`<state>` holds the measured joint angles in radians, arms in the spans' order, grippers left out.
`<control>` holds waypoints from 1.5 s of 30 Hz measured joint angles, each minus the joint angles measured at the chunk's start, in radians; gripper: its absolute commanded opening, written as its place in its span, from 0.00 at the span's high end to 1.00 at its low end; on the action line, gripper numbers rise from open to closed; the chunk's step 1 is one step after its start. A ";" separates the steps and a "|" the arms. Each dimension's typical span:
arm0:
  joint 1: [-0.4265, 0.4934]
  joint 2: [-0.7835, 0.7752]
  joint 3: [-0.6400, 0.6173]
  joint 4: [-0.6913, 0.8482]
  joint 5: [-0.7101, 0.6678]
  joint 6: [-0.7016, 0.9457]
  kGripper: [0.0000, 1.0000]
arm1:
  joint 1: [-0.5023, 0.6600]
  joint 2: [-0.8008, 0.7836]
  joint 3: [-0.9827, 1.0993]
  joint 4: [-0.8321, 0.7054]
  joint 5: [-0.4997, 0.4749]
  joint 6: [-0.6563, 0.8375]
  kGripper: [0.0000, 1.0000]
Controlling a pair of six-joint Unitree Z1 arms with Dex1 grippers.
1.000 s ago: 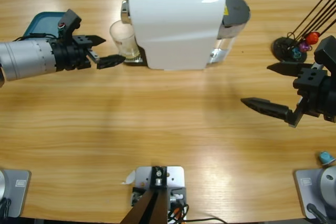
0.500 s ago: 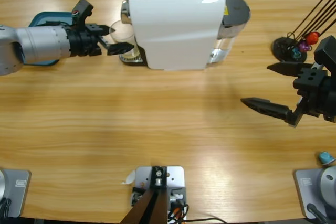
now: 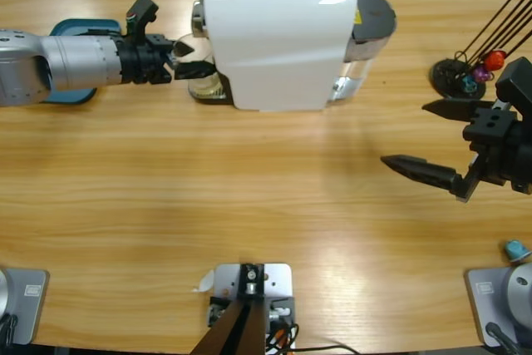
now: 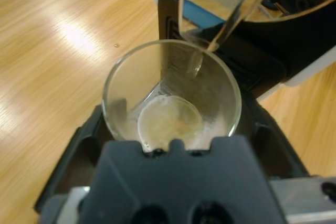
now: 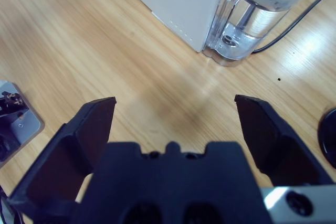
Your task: Pour coffee
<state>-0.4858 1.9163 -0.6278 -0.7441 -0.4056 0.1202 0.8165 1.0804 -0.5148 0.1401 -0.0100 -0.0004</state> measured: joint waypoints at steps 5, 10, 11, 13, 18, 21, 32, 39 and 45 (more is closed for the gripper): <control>0.014 0.002 0.000 0.000 -0.040 0.013 0.86 | 0.000 0.012 0.000 0.000 0.000 0.000 0.00; 0.019 0.004 0.000 0.000 -0.042 0.014 0.86 | 0.000 0.014 0.000 0.000 0.000 0.000 0.00; 0.019 0.004 0.000 0.000 -0.042 0.014 0.86 | 0.000 0.014 0.000 0.000 0.000 0.000 0.00; 0.020 0.002 0.004 0.000 -0.042 0.014 0.85 | 0.000 0.014 0.000 0.000 0.000 0.000 0.00; 0.064 -0.048 0.033 0.048 0.025 0.022 0.85 | 0.000 0.014 0.000 0.000 0.000 0.000 0.00; 0.091 -0.098 0.048 0.102 0.093 0.036 0.85 | 0.000 0.014 0.000 0.000 0.000 0.000 0.00; 0.296 -0.290 0.031 0.311 0.300 0.058 0.81 | 0.000 0.007 0.000 0.000 0.000 -0.002 0.00; 0.400 -0.258 0.022 0.315 0.326 0.053 0.75 | 0.000 -0.008 0.000 0.000 0.000 -0.004 0.00; 0.460 -0.208 0.001 0.315 0.326 0.032 0.63 | 0.000 -0.020 0.000 0.000 0.000 -0.004 0.00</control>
<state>-0.0256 1.7082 -0.6266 -0.4293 -0.0794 0.1523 0.8165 1.0602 -0.5149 0.1401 -0.0101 -0.0043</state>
